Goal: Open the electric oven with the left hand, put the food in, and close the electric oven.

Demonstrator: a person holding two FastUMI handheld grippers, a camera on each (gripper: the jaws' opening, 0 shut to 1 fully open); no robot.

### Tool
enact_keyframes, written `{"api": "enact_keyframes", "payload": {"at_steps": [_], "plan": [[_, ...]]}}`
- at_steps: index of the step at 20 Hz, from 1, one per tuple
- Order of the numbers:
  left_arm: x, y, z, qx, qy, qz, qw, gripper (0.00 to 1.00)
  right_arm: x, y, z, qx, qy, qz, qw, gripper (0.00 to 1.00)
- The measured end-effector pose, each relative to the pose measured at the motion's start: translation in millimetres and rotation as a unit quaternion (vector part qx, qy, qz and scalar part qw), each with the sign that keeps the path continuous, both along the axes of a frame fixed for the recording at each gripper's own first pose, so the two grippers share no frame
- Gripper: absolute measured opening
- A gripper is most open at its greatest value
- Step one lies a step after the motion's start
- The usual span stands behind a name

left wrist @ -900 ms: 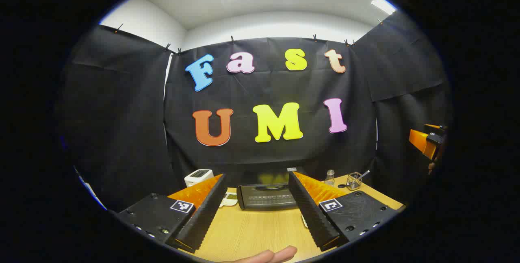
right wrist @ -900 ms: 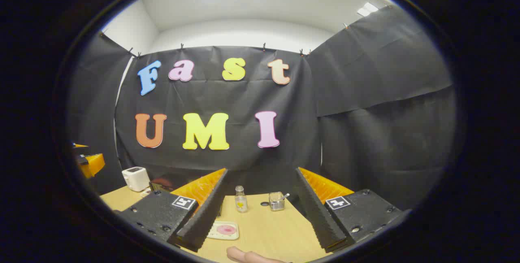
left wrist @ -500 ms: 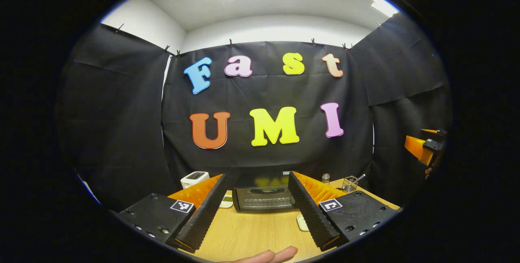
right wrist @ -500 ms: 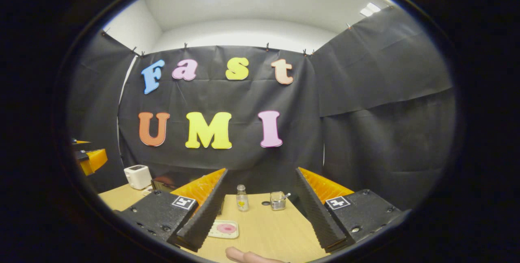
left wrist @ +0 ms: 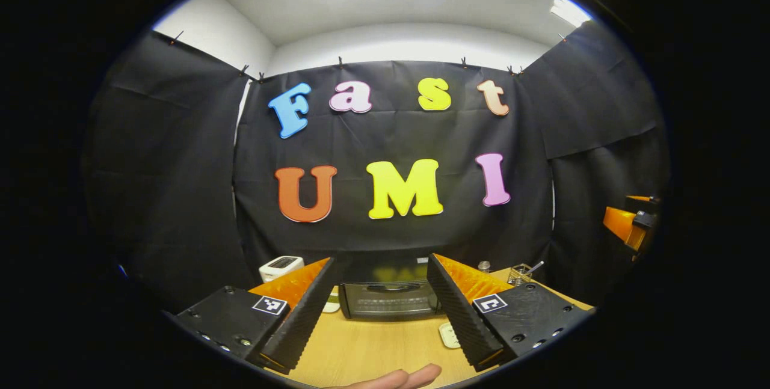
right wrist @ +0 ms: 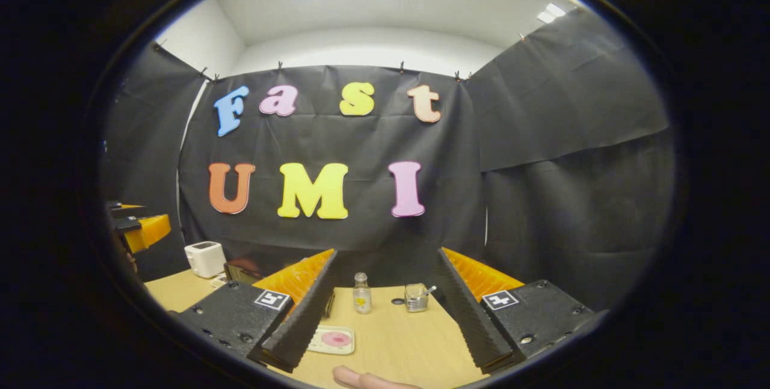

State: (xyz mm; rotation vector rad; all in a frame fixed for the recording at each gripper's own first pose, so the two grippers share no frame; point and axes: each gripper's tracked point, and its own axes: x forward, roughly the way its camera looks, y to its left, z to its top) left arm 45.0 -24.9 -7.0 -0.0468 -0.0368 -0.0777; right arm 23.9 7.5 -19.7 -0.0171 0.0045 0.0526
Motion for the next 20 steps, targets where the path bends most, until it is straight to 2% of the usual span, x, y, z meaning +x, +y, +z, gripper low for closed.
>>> {"api": "enact_keyframes", "payload": {"at_steps": [5,9,11,16,20], "plan": [[59.6,-24.4,-19.1,-0.024,0.033,-0.046,0.998,0.96,22.0,-1.7,-10.9,0.004,0.002,0.004,1.0,1.0],[134.3,-26.3,-54.0,-0.011,0.066,-0.03,0.997,0.96,34.3,-6.3,-16.4,0.003,0.009,0.001,1.0,1.0],[170.7,-30.2,-74.5,-0.009,0.09,-0.036,0.995,0.96,35.9,-9.3,-17.4,0.003,0.007,0.0,1.0,1.0],[236.5,-30.3,-132.9,-0.015,0.156,-0.047,0.986,0.97,32.4,-22.2,-13.6,-0.005,0.0,-0.001,1.0,1.0],[252.5,-34.9,-186.5,-0.013,0.226,-0.047,0.973,0.95,21.4,-35.2,-12.7,-0.001,-0.004,0.002,1.0,1.0]]}}
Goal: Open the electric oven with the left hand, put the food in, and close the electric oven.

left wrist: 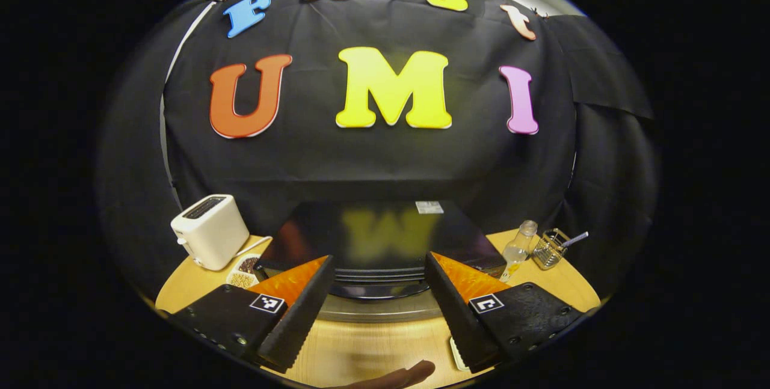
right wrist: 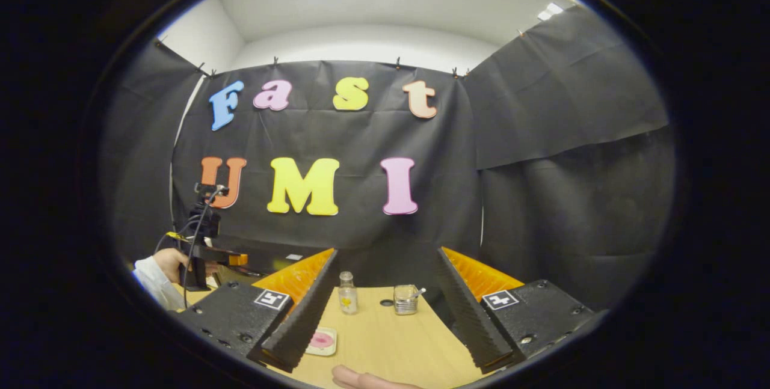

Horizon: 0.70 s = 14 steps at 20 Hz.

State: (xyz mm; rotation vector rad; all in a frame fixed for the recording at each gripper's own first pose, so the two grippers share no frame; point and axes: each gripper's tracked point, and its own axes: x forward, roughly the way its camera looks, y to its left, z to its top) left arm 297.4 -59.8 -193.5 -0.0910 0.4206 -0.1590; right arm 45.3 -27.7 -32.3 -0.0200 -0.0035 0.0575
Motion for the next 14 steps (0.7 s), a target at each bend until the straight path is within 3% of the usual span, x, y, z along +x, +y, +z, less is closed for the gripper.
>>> {"api": "enact_keyframes", "payload": {"at_steps": [3,7,14], "plan": [[8.5,-9.3,-21.9,-0.014,0.033,0.0,0.999,0.95,-5.6,-12.8,6.9,0.002,-0.011,-0.005,1.0,1.0],[15.5,0.2,-30.1,0.028,0.039,0.016,0.999,0.96,-12.4,-26.8,16.6,0.007,-0.016,-0.017,1.0,1.0],[10.8,0.9,-34.7,0.027,0.048,0.01,0.998,0.98,-22.0,-30.6,23.6,0.023,-0.01,-0.018,1.0,1.0]]}}
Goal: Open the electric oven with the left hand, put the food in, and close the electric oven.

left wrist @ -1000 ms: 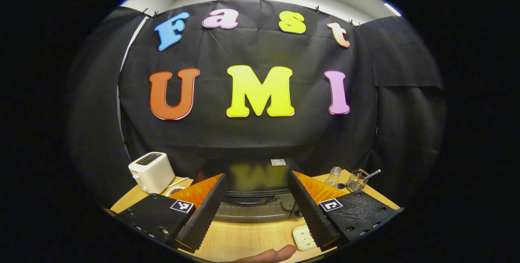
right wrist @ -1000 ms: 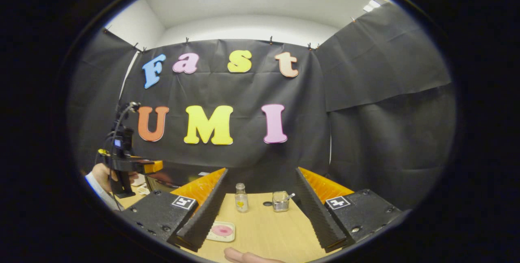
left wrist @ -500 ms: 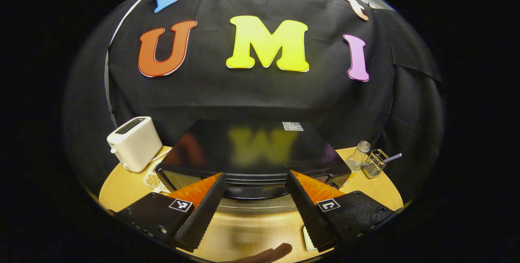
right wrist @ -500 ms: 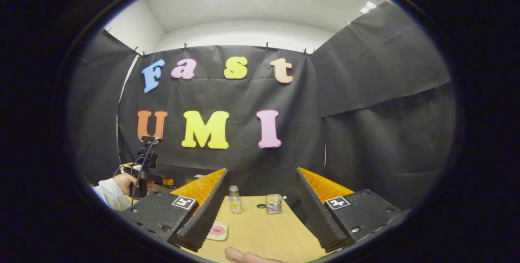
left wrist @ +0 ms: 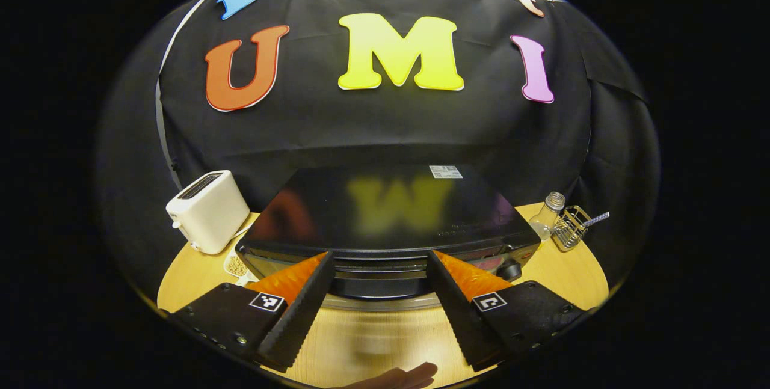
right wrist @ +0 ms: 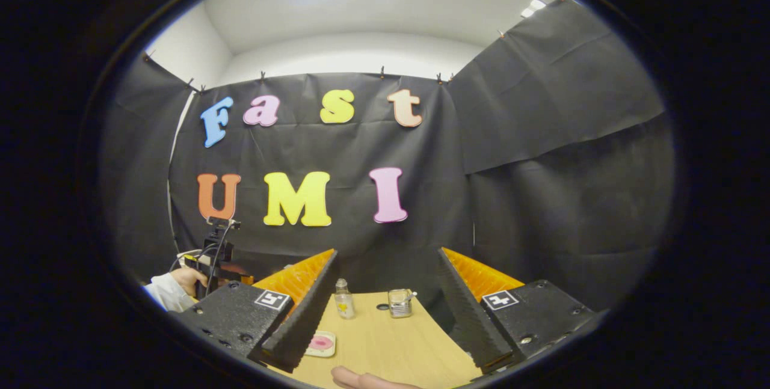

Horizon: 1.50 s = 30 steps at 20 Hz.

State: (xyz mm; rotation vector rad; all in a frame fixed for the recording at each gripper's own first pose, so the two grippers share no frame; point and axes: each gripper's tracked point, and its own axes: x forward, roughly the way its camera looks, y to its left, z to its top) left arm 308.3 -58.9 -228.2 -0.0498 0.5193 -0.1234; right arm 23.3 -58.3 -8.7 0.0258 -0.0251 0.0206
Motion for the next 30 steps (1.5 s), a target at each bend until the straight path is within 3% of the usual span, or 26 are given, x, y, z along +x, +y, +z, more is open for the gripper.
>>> {"api": "enact_keyframes", "payload": {"at_steps": [13,22,30], "plan": [[-86.9,1.9,-25.8,-0.005,-0.001,-0.007,1.0,0.97,-27.6,9.5,11.6,-0.012,0.012,0.013,1.0,1.0],[-140.0,3.2,-80.0,0.002,0.009,-0.013,1.0,0.97,-36.9,5.1,13.7,-0.007,0.007,0.012,1.0,1.0],[-167.8,3.2,-148.8,0.004,0.082,-0.014,0.997,0.97,-31.6,-3.8,-3.4,0.006,0.029,0.016,0.999,1.0]]}}
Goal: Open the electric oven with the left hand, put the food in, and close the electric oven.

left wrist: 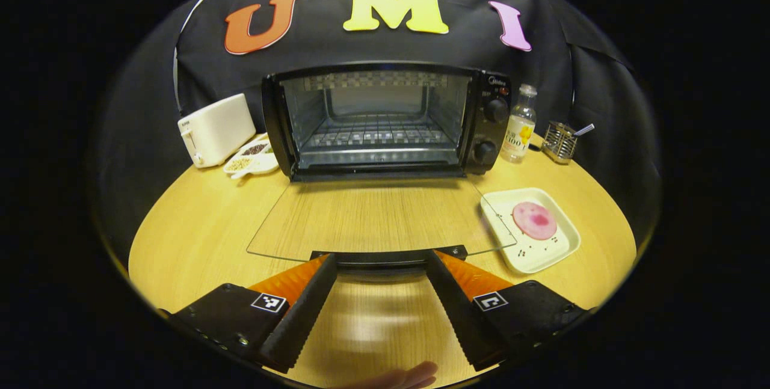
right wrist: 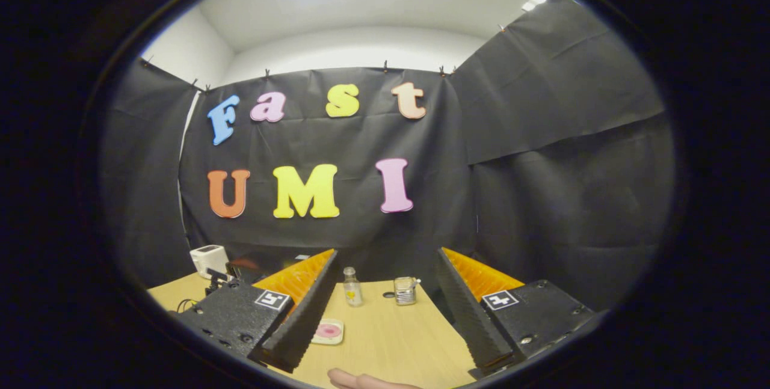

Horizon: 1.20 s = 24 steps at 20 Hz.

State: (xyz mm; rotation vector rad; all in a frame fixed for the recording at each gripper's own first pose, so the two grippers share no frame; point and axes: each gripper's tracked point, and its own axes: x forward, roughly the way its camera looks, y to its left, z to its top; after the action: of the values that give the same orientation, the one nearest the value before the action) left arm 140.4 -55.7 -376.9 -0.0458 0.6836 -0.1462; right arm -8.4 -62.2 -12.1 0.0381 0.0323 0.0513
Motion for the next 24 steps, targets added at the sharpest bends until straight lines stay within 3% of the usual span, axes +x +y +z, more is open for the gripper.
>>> {"api": "enact_keyframes", "payload": {"at_steps": [3,5,10,16,20,24], "plan": [[0.2,1.7,3.1,-0.001,-0.013,-0.002,1.0,0.97,3.2,-0.4,-4.9,0.0,0.005,-0.001,1.0,1.0],[2.7,8.6,14.2,-0.005,-0.033,0.025,0.999,0.96,5.3,2.8,-11.6,0.002,0.014,0.005,1.0,1.0],[-10.4,-5.0,69.1,-0.016,-0.101,0.009,0.995,0.95,21.6,23.1,-37.7,-0.013,0.061,0.043,0.997,1.0],[-43.2,-2.4,170.1,-0.029,-0.225,0.022,0.974,0.95,67.0,31.4,-78.0,-0.048,0.133,0.034,0.989,1.0],[-70.8,-1.9,209.1,-0.036,-0.263,0.034,0.964,0.94,99.8,47.0,-122.5,-0.057,0.215,0.04,0.974,1.0],[-86.4,19.1,235.8,0.028,-0.296,0.057,0.953,0.95,133.9,66.3,-178.0,-0.066,0.291,0.059,0.953,1.0]]}}
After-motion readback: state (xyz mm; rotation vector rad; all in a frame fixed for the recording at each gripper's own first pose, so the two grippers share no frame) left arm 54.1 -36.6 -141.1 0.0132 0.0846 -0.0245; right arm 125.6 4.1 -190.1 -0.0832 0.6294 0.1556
